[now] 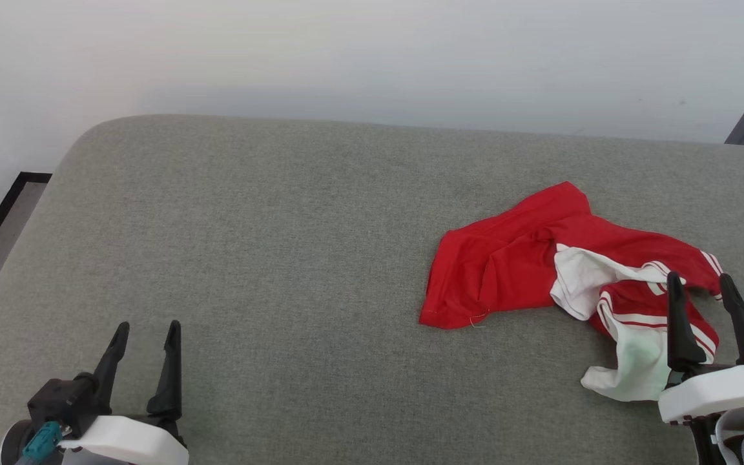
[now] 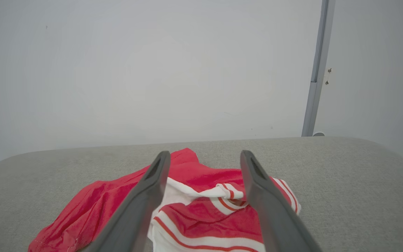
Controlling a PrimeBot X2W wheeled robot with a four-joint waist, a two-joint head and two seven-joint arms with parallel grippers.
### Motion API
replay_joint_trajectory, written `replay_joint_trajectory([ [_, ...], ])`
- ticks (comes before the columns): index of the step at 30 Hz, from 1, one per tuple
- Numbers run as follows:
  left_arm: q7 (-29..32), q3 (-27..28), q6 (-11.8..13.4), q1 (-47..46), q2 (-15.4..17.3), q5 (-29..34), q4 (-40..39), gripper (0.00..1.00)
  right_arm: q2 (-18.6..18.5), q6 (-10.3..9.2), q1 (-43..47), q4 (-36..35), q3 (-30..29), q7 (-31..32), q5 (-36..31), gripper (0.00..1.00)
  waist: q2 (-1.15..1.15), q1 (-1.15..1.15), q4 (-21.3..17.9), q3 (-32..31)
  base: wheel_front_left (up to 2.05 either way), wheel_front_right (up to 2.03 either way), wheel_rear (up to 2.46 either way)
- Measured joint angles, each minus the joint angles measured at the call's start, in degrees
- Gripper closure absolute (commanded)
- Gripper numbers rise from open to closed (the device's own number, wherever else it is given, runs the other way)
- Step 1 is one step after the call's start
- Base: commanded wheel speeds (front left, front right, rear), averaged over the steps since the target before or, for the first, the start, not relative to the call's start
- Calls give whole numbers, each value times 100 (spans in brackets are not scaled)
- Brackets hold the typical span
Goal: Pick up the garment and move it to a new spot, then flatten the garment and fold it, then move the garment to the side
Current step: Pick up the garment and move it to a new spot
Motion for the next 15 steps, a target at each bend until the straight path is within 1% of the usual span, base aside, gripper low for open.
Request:
replay_joint_trajectory([
  [5,-1,13,-8,21,-65,105,-43,0,10,0,23,43,-13,0,-15,0,0,0,-34,-28,0,0,0],
  [15,-1,-123,-14,59,-13,130,-185,0,53,0,28,77,-22,0,-25,0,0,0,-66,-103,0,0,0],
])
